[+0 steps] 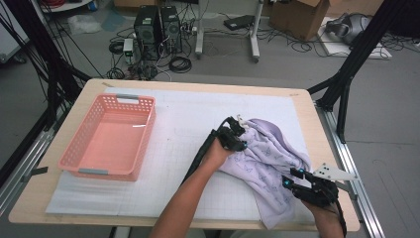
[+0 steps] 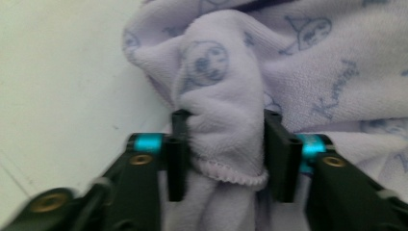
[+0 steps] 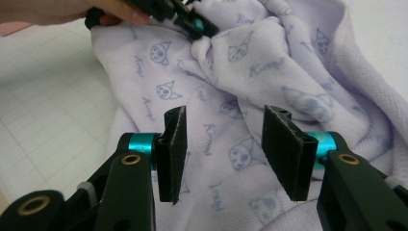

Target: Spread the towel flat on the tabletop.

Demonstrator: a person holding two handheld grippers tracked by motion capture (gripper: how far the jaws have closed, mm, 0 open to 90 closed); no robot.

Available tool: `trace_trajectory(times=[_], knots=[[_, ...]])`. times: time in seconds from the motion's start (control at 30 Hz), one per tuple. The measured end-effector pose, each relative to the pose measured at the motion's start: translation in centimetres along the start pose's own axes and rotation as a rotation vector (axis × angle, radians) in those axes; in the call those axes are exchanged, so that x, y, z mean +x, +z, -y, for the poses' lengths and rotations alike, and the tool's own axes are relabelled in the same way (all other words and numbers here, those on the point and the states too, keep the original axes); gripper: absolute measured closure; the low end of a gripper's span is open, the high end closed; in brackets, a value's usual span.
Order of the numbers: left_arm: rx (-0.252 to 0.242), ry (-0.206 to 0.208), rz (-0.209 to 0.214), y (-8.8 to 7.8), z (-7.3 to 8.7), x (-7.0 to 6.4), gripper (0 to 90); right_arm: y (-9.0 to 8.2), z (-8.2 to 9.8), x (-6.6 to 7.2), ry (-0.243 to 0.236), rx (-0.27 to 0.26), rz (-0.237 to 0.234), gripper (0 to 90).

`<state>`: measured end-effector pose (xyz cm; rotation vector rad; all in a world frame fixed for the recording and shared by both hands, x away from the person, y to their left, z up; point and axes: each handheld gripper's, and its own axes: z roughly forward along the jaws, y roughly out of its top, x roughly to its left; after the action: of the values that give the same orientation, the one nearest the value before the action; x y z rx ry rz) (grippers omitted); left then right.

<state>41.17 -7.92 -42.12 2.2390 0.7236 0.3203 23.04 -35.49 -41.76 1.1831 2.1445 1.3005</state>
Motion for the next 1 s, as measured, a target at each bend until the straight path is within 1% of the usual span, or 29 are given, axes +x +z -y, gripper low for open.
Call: trace_trajectory(times=[0.03, 0.07, 0.1, 0.17, 0.23, 0.27, 0.3, 0.37, 0.4, 0.43, 0.47, 0.5, 0.53, 0.57, 0.6, 0.63, 0.67, 0.7, 0.73, 0.77, 0.8, 0.83, 0.87, 0.9, 1.0], knots=[[-0.009, -0.017, -0.001, -0.4, 0.1, 0.7, 66.3, 0.0, 0.0, -0.1, -0.001, -0.001, 0.000, 50.8], [-0.029, -0.041, -0.004, -0.8, 0.3, 1.4, 67.1, 0.0, 0.1, -0.1, 0.003, 0.001, 0.000, 50.8], [-0.051, -0.082, -0.009, -1.3, 0.6, 2.2, 67.3, -0.1, 0.1, -0.1, 0.002, 0.000, 0.000, 50.6], [-0.086, -0.140, -0.028, -2.3, 1.2, 4.1, 67.0, -0.1, 0.2, 0.0, 0.008, -0.001, 0.001, 50.3], [-0.133, -0.191, -0.063, -3.5, 1.7, 5.9, 66.8, 0.0, 0.3, 0.0, 0.011, -0.002, 0.000, 49.7], [-0.162, -0.213, -0.073, -4.1, 2.0, 6.8, 66.7, 0.0, 0.2, -0.1, 0.010, -0.004, 0.001, 49.1], [-0.191, -0.234, -0.087, -4.7, 2.3, 7.5, 66.6, 0.1, 0.2, -0.2, 0.018, -0.003, 0.001, 48.7], [-0.229, -0.272, -0.125, -5.8, 3.0, 8.9, 66.6, 0.2, 0.3, -0.4, 0.028, -0.003, 0.005, 48.0], [-0.232, -0.281, -0.149, -6.3, 3.4, 9.5, 66.7, 0.3, 0.3, -0.5, 0.039, -0.005, 0.006, 47.7], [-0.228, -0.292, -0.187, -6.8, 3.9, 10.2, 66.7, 0.4, 0.3, -0.6, 0.044, -0.001, 0.002, 47.6], [-0.224, -0.303, -0.216, -7.2, 4.4, 10.8, 66.7, 0.5, 0.3, -0.6, 0.043, -0.002, 0.003, 47.4], [-0.221, -0.314, -0.235, -7.4, 4.9, 11.3, 66.5, 0.6, 0.1, -0.6, 0.046, -0.002, 0.002, 47.3], [-0.198, -0.322, -0.246, -7.5, 5.4, 11.6, 64.6, 0.8, 0.0, -0.7, 0.039, -0.002, 0.003, 47.2], [-0.187, -0.340, -0.249, -7.5, 5.8, 11.9, 58.3, 1.0, -0.2, -0.6, 0.044, 0.003, 0.003, 47.1], [-0.199, -0.365, -0.253, -7.7, 6.2, 12.0, 49.4, 1.4, -0.4, -0.6, 0.037, 0.005, 0.001, 47.0], [-0.220, -0.375, -0.259, -8.0, 6.6, 11.9, 43.7, 1.7, -0.6, -0.6, 0.035, 0.007, 0.001, 46.8], [-0.237, -0.373, -0.275, -8.5, 6.9, 11.8, 42.5, 2.0, -0.8, -0.6, 0.021, 0.009, 0.007, 46.8], [-0.249, -0.371, -0.282, -8.9, 7.1, 11.7, 39.4, 2.4, -1.0, -0.7, 0.015, 0.009, 0.011, 46.9], [-0.263, -0.378, -0.263, -9.4, 7.2, 11.6, 36.2, 2.8, -1.2, -0.7, 0.010, 0.011, 0.022, 46.9], [-0.266, -0.378, -0.233, -9.8, 7.2, 11.5, 36.0, 3.0, -1.4, -0.9, 0.012, 0.012, 0.027, 47.0], [-0.276, -0.364, -0.218, -10.1, 7.2, 11.2, 36.1, 3.3, -1.7, -1.0, 0.020, 0.006, 0.029, 47.1], [-0.292, -0.339, -0.210, -10.4, 7.2, 10.7, 37.1, 3.6, -1.9, -1.1, 0.025, 0.005, 0.030, 47.1], [-0.302, -0.314, -0.188, -10.7, 7.3, 10.3, 39.1, 3.8, -2.1, -1.2, 0.027, 0.006, 0.029, 47.2], [-0.305, -0.303, -0.153, -10.7, 7.3, 9.8, 40.3, 4.0, -2.3, -1.2, 0.029, 0.004, 0.028, 47.3], [-0.281, -0.260, -0.034, -10.0, 7.4, 8.3, 44.4, 4.3, -2.5, -1.2, 0.031, -0.002, 0.029, 47.2]])
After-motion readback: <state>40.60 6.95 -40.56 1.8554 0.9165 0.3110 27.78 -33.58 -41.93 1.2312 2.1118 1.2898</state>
